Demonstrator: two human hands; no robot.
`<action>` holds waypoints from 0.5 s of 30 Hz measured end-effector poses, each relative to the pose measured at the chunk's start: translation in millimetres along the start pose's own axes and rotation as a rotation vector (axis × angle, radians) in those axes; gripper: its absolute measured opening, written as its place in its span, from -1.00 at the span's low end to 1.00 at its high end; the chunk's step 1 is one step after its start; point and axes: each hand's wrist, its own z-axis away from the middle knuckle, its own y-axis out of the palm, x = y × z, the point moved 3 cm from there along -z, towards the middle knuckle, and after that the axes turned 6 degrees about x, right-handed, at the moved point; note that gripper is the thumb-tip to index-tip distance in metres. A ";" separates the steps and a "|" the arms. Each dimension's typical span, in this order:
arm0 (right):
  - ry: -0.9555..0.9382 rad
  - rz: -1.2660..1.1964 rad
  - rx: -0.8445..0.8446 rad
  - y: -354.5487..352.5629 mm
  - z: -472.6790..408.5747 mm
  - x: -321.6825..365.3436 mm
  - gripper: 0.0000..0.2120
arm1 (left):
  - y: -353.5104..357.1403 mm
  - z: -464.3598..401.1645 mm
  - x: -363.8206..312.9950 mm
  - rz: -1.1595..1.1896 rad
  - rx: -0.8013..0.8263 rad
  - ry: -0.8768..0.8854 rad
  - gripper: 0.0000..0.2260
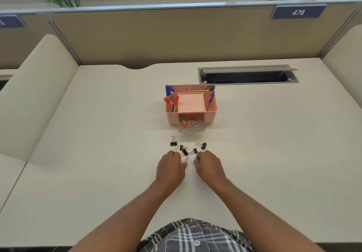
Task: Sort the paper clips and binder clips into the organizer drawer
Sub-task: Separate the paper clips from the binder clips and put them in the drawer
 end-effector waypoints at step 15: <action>-0.072 -0.036 0.021 9.5 -0.5 -3.8 -0.88 | 4.3 -1.9 -0.1 -0.172 0.041 0.125 -0.91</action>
